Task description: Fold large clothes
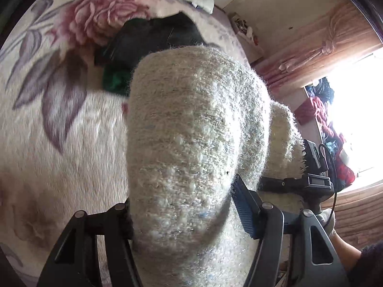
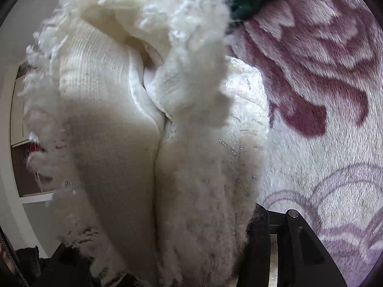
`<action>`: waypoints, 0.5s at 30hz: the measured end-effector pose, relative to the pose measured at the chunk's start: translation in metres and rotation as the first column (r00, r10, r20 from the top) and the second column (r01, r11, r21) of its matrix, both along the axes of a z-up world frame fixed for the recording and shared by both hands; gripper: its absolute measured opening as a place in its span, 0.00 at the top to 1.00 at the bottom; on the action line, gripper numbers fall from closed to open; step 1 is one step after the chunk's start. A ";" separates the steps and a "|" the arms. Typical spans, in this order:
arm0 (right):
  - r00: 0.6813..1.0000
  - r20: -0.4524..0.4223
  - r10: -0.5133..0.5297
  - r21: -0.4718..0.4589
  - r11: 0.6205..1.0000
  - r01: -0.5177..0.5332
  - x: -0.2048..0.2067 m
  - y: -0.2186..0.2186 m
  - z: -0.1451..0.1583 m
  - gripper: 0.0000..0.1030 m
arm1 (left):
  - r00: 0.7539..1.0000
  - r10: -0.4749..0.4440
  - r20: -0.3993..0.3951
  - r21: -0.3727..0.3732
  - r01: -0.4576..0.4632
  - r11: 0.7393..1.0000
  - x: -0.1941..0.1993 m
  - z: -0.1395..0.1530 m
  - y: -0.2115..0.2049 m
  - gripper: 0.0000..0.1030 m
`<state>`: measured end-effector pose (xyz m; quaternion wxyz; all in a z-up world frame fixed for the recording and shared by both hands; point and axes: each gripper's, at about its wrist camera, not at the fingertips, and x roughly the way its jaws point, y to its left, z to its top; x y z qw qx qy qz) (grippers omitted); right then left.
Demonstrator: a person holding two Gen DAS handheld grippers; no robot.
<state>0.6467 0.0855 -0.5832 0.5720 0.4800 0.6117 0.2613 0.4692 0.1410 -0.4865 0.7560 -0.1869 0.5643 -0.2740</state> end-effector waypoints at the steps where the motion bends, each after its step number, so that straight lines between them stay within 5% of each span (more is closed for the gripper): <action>1: 1.000 0.009 0.002 0.001 1.000 -0.002 0.009 0.005 0.006 0.53 | 1.000 0.001 0.013 -0.001 -0.001 1.000 0.009 0.005 -0.003 0.41; 7: 0.996 0.082 0.034 -0.035 0.999 -0.031 0.094 0.030 0.060 0.53 | 0.997 0.037 0.067 -0.029 -0.035 0.999 0.072 0.027 0.003 0.41; 15: 0.987 0.122 0.108 -0.101 0.990 -0.096 0.240 0.079 0.070 0.53 | 0.996 0.072 0.061 -0.083 -0.067 0.994 0.213 0.018 0.003 0.41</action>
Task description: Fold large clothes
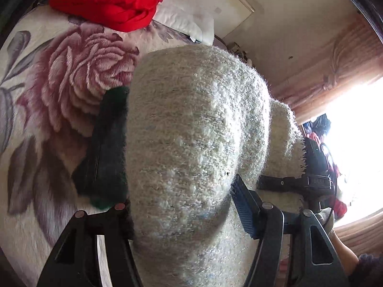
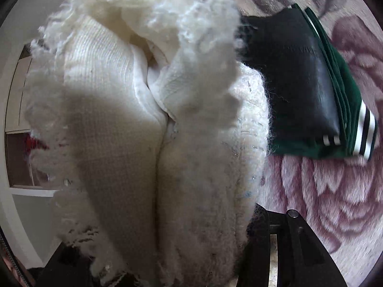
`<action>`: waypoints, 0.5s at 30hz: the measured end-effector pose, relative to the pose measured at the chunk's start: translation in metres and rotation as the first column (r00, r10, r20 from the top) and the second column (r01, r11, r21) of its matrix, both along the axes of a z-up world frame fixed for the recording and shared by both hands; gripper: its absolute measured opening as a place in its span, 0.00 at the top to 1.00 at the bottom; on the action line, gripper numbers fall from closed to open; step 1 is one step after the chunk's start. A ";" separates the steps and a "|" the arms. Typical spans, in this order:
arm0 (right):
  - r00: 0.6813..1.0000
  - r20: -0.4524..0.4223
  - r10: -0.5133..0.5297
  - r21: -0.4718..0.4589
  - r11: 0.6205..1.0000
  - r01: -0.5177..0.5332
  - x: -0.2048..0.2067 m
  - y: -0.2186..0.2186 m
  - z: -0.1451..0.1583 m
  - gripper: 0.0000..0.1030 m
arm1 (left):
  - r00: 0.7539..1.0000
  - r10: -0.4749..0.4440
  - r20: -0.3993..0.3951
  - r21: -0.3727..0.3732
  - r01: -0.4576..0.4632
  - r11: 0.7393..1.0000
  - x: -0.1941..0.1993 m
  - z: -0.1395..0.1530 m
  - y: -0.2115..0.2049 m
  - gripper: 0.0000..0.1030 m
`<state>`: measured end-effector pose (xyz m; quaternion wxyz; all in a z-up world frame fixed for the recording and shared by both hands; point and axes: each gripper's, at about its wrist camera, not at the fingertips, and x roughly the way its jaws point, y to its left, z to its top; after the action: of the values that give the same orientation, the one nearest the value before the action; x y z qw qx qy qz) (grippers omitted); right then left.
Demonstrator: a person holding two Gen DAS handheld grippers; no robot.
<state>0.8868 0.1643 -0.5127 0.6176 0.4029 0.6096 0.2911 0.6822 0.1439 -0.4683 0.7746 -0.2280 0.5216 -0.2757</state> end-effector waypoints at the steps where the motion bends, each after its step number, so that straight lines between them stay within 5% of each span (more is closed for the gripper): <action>1: 1.000 0.000 0.011 -0.006 1.000 -0.011 0.021 0.005 -0.004 0.53 | 1.000 -0.001 -0.011 -0.004 0.001 1.000 0.020 -0.010 -0.002 0.41; 7: 0.997 -0.071 0.020 -0.062 0.998 -0.024 0.117 0.036 -0.068 0.53 | 0.989 -0.022 -0.146 0.002 0.023 1.000 0.108 -0.098 -0.014 0.40; 9: 0.993 -0.116 0.024 -0.075 0.997 -0.033 0.133 0.035 -0.096 0.53 | 0.986 -0.032 -0.165 0.002 0.033 0.999 0.122 -0.119 -0.013 0.32; 12: 0.994 -0.113 0.015 -0.038 0.999 -0.019 0.140 0.045 -0.115 0.49 | 0.981 -0.053 -0.189 -0.023 0.049 0.999 0.127 -0.123 -0.010 0.28; 15: 0.994 -0.104 0.035 -0.078 0.996 -0.043 0.140 0.059 -0.108 0.33 | 0.981 -0.049 -0.189 0.026 0.055 0.998 0.122 -0.110 -0.008 0.28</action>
<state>1.0268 0.2232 -0.6204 0.5954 0.3802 0.6594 0.2573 0.8044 0.1355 -0.5781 0.7178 -0.2270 0.6025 -0.2649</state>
